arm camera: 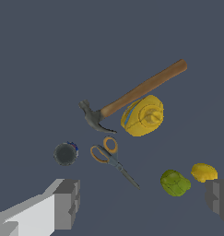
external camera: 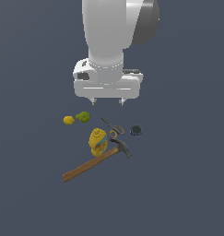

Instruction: Pick up a designated object from a clutter of objects.

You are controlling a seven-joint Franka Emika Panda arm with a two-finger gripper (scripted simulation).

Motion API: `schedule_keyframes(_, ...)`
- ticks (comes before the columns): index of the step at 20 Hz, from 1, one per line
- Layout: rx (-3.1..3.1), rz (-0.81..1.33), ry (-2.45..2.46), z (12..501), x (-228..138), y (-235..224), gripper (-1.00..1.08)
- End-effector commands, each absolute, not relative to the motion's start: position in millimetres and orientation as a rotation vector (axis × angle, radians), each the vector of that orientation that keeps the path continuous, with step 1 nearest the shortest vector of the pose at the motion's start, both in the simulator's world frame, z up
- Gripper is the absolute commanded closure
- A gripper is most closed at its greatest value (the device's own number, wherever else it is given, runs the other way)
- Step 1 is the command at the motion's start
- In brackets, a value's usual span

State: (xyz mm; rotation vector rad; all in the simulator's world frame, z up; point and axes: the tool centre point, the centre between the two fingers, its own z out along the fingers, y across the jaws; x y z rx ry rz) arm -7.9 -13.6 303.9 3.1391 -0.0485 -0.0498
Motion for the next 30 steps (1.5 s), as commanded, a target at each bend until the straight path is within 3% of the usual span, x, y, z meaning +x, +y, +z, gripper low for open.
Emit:
schedule_keyframes(1,3.139,-0.050,-0.048,304,-8,-14,-0.92)
schedule_keyframes(16,3.121,-0.008,0.065,319,-2,-1,-0.92)
schedule_keyframes(30,3.115,-0.010,0.227,285,-10,-30,-0.92)
